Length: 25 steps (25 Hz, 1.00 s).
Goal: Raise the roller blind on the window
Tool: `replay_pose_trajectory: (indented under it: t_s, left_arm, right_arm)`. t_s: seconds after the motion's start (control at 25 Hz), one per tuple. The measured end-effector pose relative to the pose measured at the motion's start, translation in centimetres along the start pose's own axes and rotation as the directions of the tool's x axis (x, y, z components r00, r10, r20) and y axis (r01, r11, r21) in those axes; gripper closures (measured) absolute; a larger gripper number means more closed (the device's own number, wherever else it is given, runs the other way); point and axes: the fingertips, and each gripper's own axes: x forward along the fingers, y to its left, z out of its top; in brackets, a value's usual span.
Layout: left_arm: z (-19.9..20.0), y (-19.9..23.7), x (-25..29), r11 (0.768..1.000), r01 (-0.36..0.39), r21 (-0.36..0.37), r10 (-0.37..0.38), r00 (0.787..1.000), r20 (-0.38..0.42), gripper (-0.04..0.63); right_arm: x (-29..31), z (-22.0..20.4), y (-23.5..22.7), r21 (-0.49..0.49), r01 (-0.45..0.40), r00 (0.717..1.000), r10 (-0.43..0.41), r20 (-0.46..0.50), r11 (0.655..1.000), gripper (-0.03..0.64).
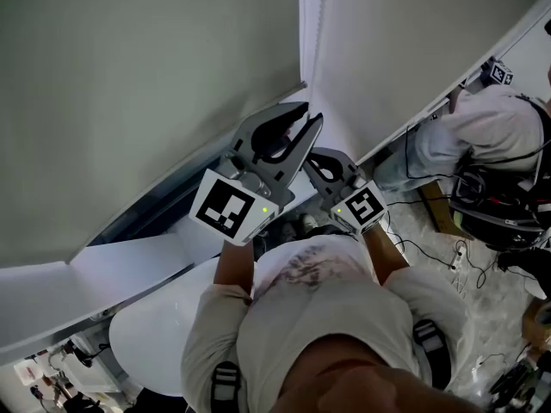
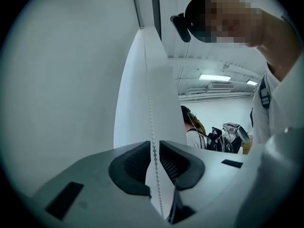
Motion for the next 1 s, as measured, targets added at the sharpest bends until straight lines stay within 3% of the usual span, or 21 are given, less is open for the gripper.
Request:
replay_pose_trajectory:
  t_s: [0.16, 0.28, 0.44, 1.0]
  left_arm:
    - [0.0, 0.3, 0.6, 1.000, -0.008, -0.014, 0.008, 1.000, -0.008, 0.583]
    - [-0.5, 0.4, 0.6, 0.999, -0.025, -0.032, 0.025, 1.000, -0.006, 0.586]
    - [-1.4, 0.9, 0.0, 0.999, -0.043, -0.005, 0.043, 0.999, -0.001, 0.588]
    - [-6.0, 1.1, -2.9, 0.995, -0.080, -0.065, 0.075, 0.994, -0.081, 0.588]
  right_arm:
    - [0.1, -0.3, -0.3, 0.002, 0.001, 1.000, -0.001, -0.006, 1.000, 0.554]
    - [0.1, -0.7, -0.8, 0.004, 0.004, 1.000, -0.004, -0.007, 1.000, 0.554]
    - [0.4, -1.0, -0.8, -0.006, 0.002, 1.000, -0.002, -0.006, 1.000, 0.554]
    - [1.4, -5.9, 1.3, 0.028, -0.010, 0.989, 0.014, -0.147, 1.000, 0.554]
